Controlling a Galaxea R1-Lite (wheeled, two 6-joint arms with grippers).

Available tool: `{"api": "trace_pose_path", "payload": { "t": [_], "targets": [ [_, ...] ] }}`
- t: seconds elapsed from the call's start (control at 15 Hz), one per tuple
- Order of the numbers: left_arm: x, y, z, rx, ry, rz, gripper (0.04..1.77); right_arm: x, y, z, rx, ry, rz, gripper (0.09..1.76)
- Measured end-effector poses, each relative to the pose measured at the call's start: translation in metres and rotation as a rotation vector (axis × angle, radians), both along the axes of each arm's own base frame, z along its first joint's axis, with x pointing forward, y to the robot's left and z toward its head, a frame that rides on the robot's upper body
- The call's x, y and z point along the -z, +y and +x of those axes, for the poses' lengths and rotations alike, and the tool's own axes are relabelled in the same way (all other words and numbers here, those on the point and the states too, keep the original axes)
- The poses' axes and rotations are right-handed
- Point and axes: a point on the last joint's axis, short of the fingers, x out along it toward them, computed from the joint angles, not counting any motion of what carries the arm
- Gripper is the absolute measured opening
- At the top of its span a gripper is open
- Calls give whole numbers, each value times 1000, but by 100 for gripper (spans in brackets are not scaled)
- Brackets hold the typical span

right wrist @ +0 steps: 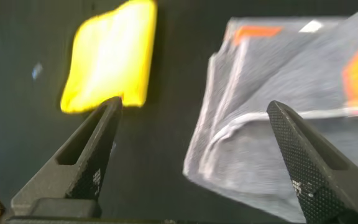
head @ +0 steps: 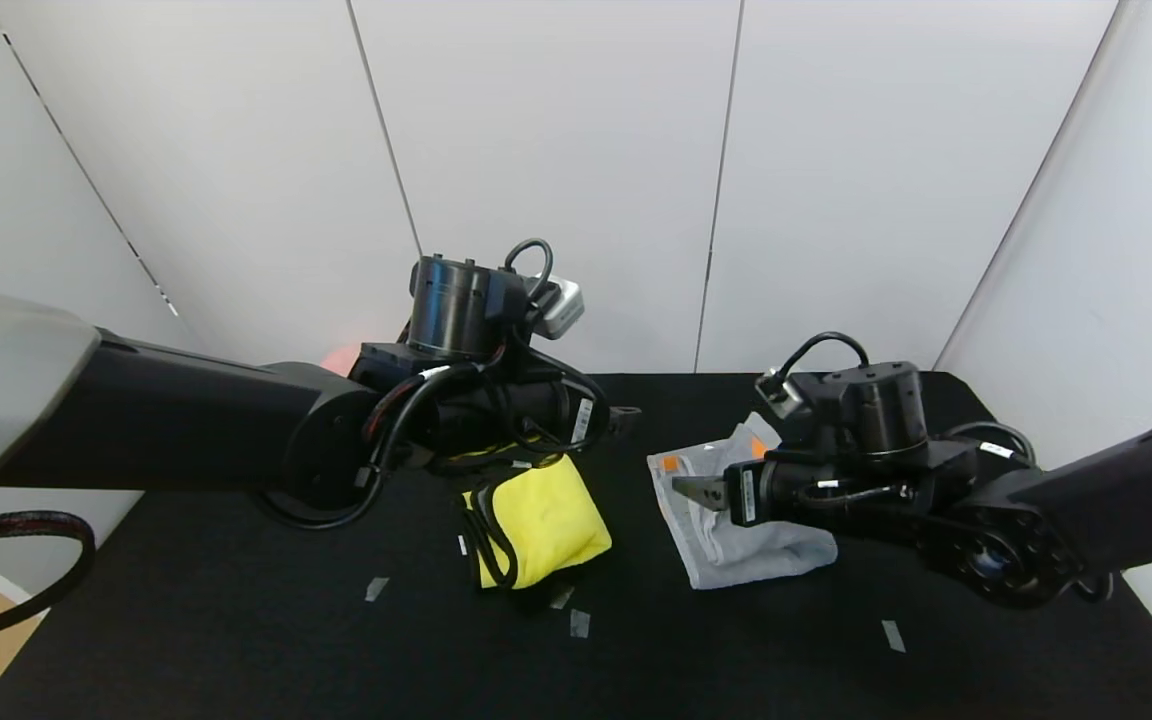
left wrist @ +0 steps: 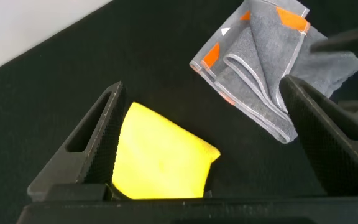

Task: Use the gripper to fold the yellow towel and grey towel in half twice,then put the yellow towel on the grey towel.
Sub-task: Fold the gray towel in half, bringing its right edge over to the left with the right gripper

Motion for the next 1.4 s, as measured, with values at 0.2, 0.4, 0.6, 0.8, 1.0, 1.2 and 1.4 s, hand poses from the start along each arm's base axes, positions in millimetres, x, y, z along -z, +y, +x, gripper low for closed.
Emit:
{"api": "trace_pose_path", "payload": {
  "t": [0.2, 0.4, 0.6, 0.8, 1.0, 1.2, 1.4],
  "targets": [
    [0, 0, 0, 0, 1, 1, 172, -24, -22, 2, 54, -54, 27, 169],
    [1, 0, 0, 1, 1, 1, 172, -34, -44, 12, 114, -84, 40, 170],
    [1, -1, -1, 5, 2, 2, 172, -29, -56, 23, 153, -83, 39, 170],
    [1, -2, -2, 7, 3, 2, 172, -23, -59, 28, 167, -72, 33, 170],
    [1, -2, -2, 5, 2, 2, 172, -16, -61, 33, 173, -59, 28, 170],
    [-1, -1, -2, 5, -1, 0, 172, 9, -61, 45, 182, -4, 7, 170],
    [-1, -1, -2, 5, -2, -1, 172, 22, -60, 48, 184, 28, -4, 170]
  ]
}}
